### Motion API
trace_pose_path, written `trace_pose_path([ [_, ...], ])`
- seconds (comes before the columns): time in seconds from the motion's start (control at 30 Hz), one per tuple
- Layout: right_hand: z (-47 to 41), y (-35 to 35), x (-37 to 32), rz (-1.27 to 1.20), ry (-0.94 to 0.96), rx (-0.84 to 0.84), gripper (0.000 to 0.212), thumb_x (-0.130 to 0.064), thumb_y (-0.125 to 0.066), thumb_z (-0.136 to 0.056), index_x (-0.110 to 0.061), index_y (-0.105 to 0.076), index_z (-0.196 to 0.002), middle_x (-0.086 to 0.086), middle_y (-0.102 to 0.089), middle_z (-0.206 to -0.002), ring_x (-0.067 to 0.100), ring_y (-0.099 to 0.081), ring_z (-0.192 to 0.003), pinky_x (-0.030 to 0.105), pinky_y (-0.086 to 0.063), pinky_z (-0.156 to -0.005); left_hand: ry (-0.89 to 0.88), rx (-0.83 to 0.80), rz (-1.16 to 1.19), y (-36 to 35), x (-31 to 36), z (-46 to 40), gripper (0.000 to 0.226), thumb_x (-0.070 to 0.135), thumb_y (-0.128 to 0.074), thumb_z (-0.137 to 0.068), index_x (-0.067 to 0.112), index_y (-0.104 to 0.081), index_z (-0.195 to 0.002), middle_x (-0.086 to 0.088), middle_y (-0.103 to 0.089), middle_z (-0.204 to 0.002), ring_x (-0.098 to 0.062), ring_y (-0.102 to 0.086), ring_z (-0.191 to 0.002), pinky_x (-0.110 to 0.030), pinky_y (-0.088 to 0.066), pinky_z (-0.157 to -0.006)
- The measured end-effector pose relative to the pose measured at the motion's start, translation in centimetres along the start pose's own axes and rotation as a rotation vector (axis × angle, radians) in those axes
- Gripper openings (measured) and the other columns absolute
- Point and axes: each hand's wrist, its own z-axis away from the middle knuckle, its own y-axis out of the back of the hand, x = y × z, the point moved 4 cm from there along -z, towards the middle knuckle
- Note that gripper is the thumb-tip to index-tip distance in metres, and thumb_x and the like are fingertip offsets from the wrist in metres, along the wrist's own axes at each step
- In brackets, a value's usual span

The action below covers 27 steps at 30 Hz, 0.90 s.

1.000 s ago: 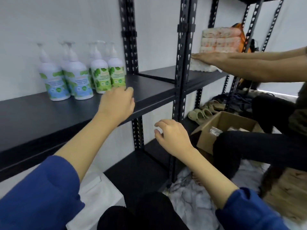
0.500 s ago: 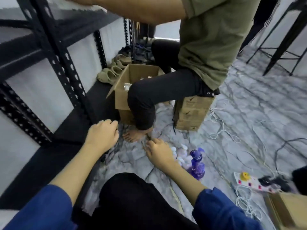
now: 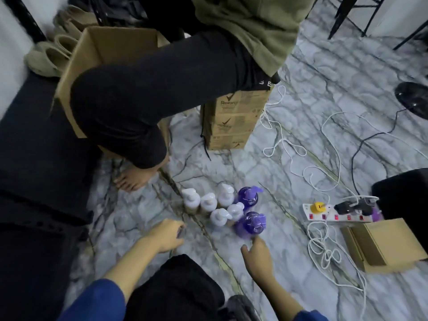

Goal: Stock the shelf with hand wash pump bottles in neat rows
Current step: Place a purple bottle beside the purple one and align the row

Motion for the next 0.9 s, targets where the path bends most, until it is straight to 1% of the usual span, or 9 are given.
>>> trace_pose_path([
  [0.13,-2.8,-0.5,2.8,-0.105,-0.141,0.011,0.056,-0.022,-0.064,-0.086,-0.002,-0.041,-0.133,0.017,-0.052,-0.129,0.032,-0.051,-0.117,0.032,-0.041,-0.092,-0.13,0.021,0.098,-2.8,2.0,-5.0,0.065,0.031,-0.061,-0.089,0.021,-0.033,-0.146,0.002,-0.039,-0.146,-0.017,-0.043,-0.129,-0.027,-0.039,-0.102],
  [0.27,-5.6,-1.0,3.6,-0.352,-0.122,0.039,0.067,-0.016,-0.082,-0.069,-0.007,-0.046,-0.125,0.0,-0.056,-0.11,0.022,-0.057,-0.103,0.018,-0.04,-0.077,-0.253,0.092,0.236,-4.8,3.6,-9.0,0.08,0.025,-0.068,-0.084,0.023,-0.021,-0.149,0.006,-0.024,-0.153,-0.013,-0.027,-0.14,-0.029,-0.03,-0.111],
  [0.33,-7.0,-1.5,4.0,-0.44,-0.092,0.044,0.072,-0.022,-0.086,-0.056,-0.009,-0.051,-0.117,-0.006,-0.059,-0.104,0.011,-0.061,-0.095,0.01,-0.043,-0.073,-0.282,0.143,0.288,-5.7,3.8,-10.7,0.08,0.023,-0.07,-0.079,0.025,-0.027,-0.147,0.006,-0.032,-0.15,-0.017,-0.033,-0.138,-0.036,-0.036,-0.108],
  [0.43,-8.1,-1.9,4.2,-0.581,-0.071,0.057,0.085,-0.021,-0.084,-0.048,-0.003,-0.045,-0.122,-0.011,-0.054,-0.106,-0.011,-0.056,-0.087,0.004,-0.041,-0.071,-0.303,0.273,0.318,-6.7,4.1,-12.5,0.072,0.018,-0.073,-0.073,0.022,-0.045,-0.138,0.005,-0.044,-0.141,-0.023,-0.047,-0.127,-0.04,-0.044,-0.1],
  [0.6,-8.6,-2.7,4.6,-0.703,-0.077,0.093,0.102,-0.033,-0.089,-0.046,-0.013,-0.037,-0.132,-0.01,-0.057,-0.113,-0.005,-0.059,-0.094,0.007,-0.045,-0.075,-0.33,0.468,0.317,-7.3,4.4,-13.5,0.063,0.017,-0.083,-0.061,0.023,-0.06,-0.119,-0.002,-0.059,-0.118,-0.025,-0.062,-0.106,-0.035,-0.05,-0.091],
  [0.7,-8.9,-3.7,5.3,-0.708,-0.151,0.082,0.106,-0.051,-0.088,-0.04,-0.021,-0.041,-0.131,-0.007,-0.062,-0.113,0.007,-0.062,-0.101,0.016,-0.047,-0.076,-0.338,0.445,0.359,-8.1,4.5,-13.7,0.068,0.012,-0.089,-0.053,0.01,-0.065,-0.117,-0.009,-0.062,-0.112,-0.022,-0.061,-0.105,-0.026,-0.044,-0.092],
  [0.77,-9.1,-4.1,5.7,-0.711,-0.161,0.089,0.104,-0.051,-0.09,-0.041,-0.023,-0.043,-0.13,-0.005,-0.063,-0.113,0.013,-0.063,-0.103,0.024,-0.05,-0.081,-0.328,0.398,0.416,-8.9,4.4,-14.0,0.075,0.011,-0.089,-0.054,0.008,-0.06,-0.123,-0.005,-0.061,-0.117,-0.01,-0.054,-0.11,-0.019,-0.041,-0.094],
  [0.83,-9.2,-4.3,5.8,-0.703,-0.149,0.114,0.101,-0.042,-0.092,-0.045,-0.026,-0.04,-0.131,-0.01,-0.063,-0.111,0.004,-0.062,-0.1,0.018,-0.049,-0.082,-0.241,0.335,0.515,-9.8,4.1,-14.3,0.083,0.01,-0.089,-0.056,0.011,-0.052,-0.131,0.005,-0.057,-0.12,-0.006,-0.049,-0.113,-0.006,-0.033,-0.089],
  [0.9,-9.2,-4.3,5.6,-0.694,-0.125,0.139,0.099,-0.035,-0.09,-0.05,-0.028,-0.038,-0.133,-0.018,-0.062,-0.109,-0.004,-0.06,-0.097,0.011,-0.046,-0.079,-0.171,0.341,0.574,-10.5,3.8,-14.9,0.082,0.009,-0.088,-0.057,0.015,-0.051,-0.13,0.01,-0.056,-0.118,-0.011,-0.053,-0.112,-0.005,-0.033,-0.084],
])
